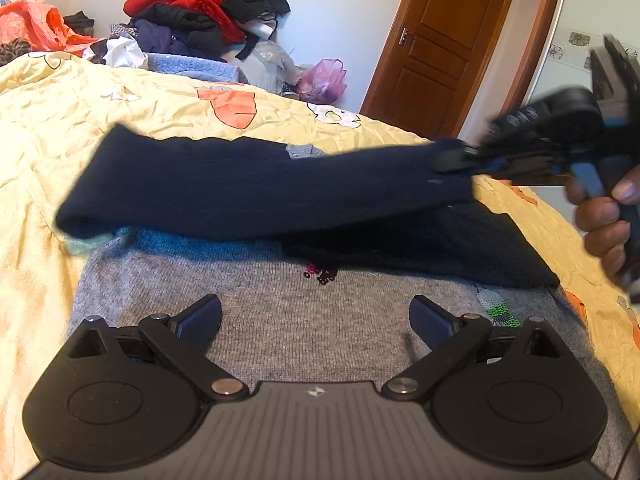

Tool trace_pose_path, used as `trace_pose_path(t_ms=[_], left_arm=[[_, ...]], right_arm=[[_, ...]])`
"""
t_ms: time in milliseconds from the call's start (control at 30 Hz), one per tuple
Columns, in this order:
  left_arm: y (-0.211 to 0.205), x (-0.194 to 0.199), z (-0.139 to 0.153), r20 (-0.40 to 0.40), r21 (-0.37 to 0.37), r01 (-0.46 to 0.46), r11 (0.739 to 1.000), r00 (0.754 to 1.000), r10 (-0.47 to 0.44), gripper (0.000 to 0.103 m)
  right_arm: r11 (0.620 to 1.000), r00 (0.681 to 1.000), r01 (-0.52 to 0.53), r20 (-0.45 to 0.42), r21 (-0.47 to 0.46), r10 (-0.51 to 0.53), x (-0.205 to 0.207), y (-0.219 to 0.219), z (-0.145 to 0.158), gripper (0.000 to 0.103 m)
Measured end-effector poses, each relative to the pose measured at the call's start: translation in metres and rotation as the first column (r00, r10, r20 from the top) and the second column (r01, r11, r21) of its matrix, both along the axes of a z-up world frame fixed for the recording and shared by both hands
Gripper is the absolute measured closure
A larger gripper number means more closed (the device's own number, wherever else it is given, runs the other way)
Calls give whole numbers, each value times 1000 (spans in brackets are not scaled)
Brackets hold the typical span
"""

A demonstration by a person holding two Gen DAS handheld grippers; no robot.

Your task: Fold small clothes

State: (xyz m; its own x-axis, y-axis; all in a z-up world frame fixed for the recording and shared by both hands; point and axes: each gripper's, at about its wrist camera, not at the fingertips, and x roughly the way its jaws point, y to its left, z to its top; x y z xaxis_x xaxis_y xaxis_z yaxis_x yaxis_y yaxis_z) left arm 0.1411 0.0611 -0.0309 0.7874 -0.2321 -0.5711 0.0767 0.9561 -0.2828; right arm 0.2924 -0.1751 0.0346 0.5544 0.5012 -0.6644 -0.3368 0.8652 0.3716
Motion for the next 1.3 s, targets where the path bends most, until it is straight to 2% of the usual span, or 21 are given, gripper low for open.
trace_pose_path(t_ms=[100, 233, 400, 567, 667, 700, 733, 767, 800, 900, 933, 1000, 1033, 1067, 1133, 1233, 1267, 1300], left_arm=[[1, 0, 0, 0, -3, -1, 1000, 1000, 1, 2], [0, 0, 0, -1, 4, 1, 1000, 1000, -1, 2], [-2, 0, 0, -5, 24, 2, 1000, 1000, -2, 2], [-5, 0, 0, -8, 39, 2, 999, 1000, -2, 2], [-7, 0, 0, -11, 56, 3, 998, 1000, -2, 2], [-7, 0, 0, -12, 61, 2, 998, 1000, -1, 2], [-8, 0, 0, -13, 67, 1, 998, 1000, 0, 2], [-9, 0, 0, -13, 73, 0, 997, 1000, 1, 2], [-10, 0, 1, -15, 78, 0, 997, 1000, 1, 2], [-15, -4, 7, -10, 120, -44, 992, 999, 46, 2], [-17, -5, 14, 7, 116, -61, 991, 998, 61, 2], [-18, -6, 29, 90, 43, -41, 998, 995, 37, 2], [-22, -3, 34, 136, 54, -37, 998, 990, 30, 2], [-29, 5, 37, 142, 100, -46, 994, 989, 31, 2], [-39, 31, 31, 74, 190, -37, 981, 997, 23, 2], [-40, 58, 13, -13, 262, -28, 965, 999, 33, 2], [-38, 65, 5, -52, 267, -23, 963, 998, 38, 2], [-37, 68, 0, -64, 275, -16, 961, 997, 34, 0]], right_arm=[[996, 998, 61, -28, -68, -63, 11, -39, 0, 91], [985, 987, 134, -72, -107, -142, 14, -76, -21, 91], [979, 982, 165, -76, -121, -175, 8, -81, -48, 91], [974, 978, 191, -64, -120, -200, 9, -80, -53, 92], [968, 981, 184, -31, -169, -192, 6, -74, -50, 92], [967, 979, 193, -30, -166, -201, 6, -74, -48, 88], [966, 976, 210, -19, -152, -215, 3, -77, -45, 82], [964, 972, 232, -5, -131, -235, 0, -81, -42, 70], [960, 965, 260, 7, -108, -261, -6, -86, -38, 63], [953, 950, 303, 81, -21, -300, -34, -94, -27, 63], [954, 949, 300, 109, -17, -297, -45, -93, -24, 63], [957, 944, 287, 178, -38, -276, -68, -85, -20, 61], [956, 940, 288, 204, -50, -273, -77, -81, -21, 59], [955, 940, 286, 214, -75, -265, -83, -74, -24, 59], [948, 947, 283, 202, -147, -252, -87, -61, -36, 58], [924, 949, 296, 183, -240, -257, -85, -48, -56, 57], [919, 947, 298, 200, -259, -251, -85, -45, -61, 54], [917, 945, 290, 231, -275, -229, -89, -43, -64, 44]])
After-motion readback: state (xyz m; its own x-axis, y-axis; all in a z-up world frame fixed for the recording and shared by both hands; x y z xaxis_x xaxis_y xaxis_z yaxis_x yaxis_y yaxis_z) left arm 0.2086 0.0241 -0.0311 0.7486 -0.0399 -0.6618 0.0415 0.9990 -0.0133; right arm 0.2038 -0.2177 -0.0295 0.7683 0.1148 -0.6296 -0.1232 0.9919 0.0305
